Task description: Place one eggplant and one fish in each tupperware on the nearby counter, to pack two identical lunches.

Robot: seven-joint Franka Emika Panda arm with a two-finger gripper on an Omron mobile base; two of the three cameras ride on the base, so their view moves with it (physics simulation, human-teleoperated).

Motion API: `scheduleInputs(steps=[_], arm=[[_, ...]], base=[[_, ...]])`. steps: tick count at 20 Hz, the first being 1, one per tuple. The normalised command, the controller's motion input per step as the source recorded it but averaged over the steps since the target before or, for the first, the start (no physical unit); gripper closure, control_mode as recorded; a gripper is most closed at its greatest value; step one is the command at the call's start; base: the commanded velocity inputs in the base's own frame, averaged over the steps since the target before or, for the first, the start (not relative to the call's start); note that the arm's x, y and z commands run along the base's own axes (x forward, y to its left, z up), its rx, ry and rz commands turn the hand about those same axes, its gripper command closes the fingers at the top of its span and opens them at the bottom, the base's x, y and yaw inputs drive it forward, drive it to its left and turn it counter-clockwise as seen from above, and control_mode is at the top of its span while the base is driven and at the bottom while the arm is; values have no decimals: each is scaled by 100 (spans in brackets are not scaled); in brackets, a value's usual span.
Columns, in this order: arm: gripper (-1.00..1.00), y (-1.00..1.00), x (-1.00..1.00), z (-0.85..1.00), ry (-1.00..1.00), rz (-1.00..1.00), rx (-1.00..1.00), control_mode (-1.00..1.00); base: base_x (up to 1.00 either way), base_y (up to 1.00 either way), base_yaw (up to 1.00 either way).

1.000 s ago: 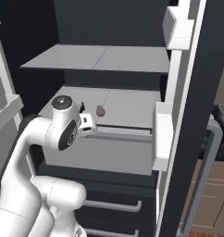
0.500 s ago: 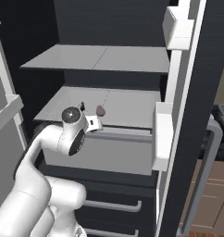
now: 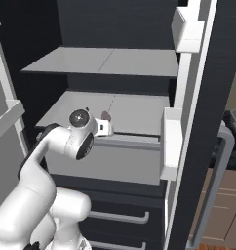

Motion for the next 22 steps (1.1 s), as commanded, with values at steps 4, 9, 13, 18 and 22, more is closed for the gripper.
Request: scheduleInputs(steps=[4, 9, 13, 18, 22], arm=[[-100, -7, 43, 8, 11, -3, 13, -100], [-100, 0, 62, 0, 0, 1, 10, -100], [-100, 0, 70, -9, 0, 4, 1, -100], [-100, 0, 72, -10, 5, 1, 0, -100], [-100, 0, 74, -12, 3, 2, 0, -100]], base=[[0, 0, 0], [0, 0, 0], [0, 0, 0], [0, 0, 0], [0, 0, 0]])
